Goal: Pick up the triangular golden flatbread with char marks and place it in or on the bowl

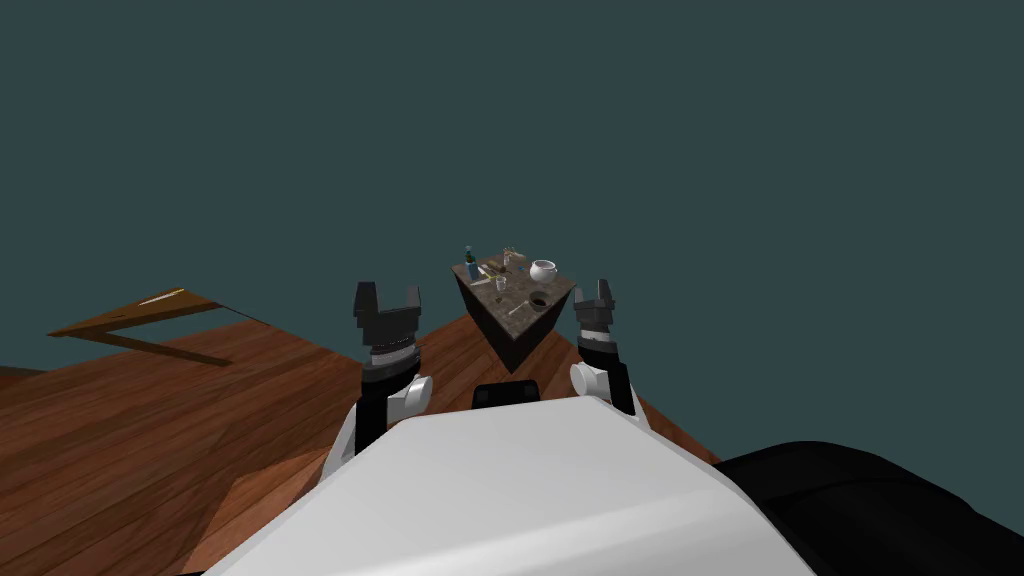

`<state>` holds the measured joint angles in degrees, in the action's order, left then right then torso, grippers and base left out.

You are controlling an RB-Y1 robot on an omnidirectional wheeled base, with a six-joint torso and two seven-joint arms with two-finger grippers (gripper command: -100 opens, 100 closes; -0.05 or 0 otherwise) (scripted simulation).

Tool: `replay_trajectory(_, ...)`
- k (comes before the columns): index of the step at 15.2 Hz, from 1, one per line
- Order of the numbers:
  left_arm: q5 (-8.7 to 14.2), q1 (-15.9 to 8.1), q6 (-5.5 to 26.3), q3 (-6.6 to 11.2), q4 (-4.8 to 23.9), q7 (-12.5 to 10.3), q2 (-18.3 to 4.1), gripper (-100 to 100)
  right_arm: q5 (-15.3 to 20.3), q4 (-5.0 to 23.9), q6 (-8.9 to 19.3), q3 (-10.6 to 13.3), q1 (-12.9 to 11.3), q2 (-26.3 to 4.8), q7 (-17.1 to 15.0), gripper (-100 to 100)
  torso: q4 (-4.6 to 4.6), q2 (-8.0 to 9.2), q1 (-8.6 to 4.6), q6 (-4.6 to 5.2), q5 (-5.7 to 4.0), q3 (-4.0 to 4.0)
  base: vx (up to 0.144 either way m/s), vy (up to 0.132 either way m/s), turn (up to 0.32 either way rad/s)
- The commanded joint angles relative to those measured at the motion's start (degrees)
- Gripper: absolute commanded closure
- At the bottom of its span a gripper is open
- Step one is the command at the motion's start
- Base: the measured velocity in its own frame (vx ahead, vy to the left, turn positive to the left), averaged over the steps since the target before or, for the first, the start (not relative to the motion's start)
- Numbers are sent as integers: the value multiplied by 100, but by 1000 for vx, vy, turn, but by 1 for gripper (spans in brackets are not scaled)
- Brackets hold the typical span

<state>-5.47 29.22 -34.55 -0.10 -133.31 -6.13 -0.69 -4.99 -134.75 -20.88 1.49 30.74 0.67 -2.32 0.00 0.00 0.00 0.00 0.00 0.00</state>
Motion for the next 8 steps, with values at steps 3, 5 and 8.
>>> replay_trajectory(3, 69, -24, 239, 50, 73, 20, -424, -100, 0, 0, 0, 0, 0, 0, 0, 0, 0, 2, -4, 2, -1, 1, -10, -21, -69)
replay_trajectory(5, 104, -36, 356, 75, 108, 29, -562, -100, 0, 0, 0, 1, -1, 0, 0, 0, 1, 6, -11, 2, -2, 3, -17, -38, -101)
replay_trajectory(8, 190, -66, 652, 136, 198, 53, -849, -100, 0, 0, 0, 1, -1, 1, 0, 0, 2, 8, -18, 3, -4, 4, -21, -50, -113)
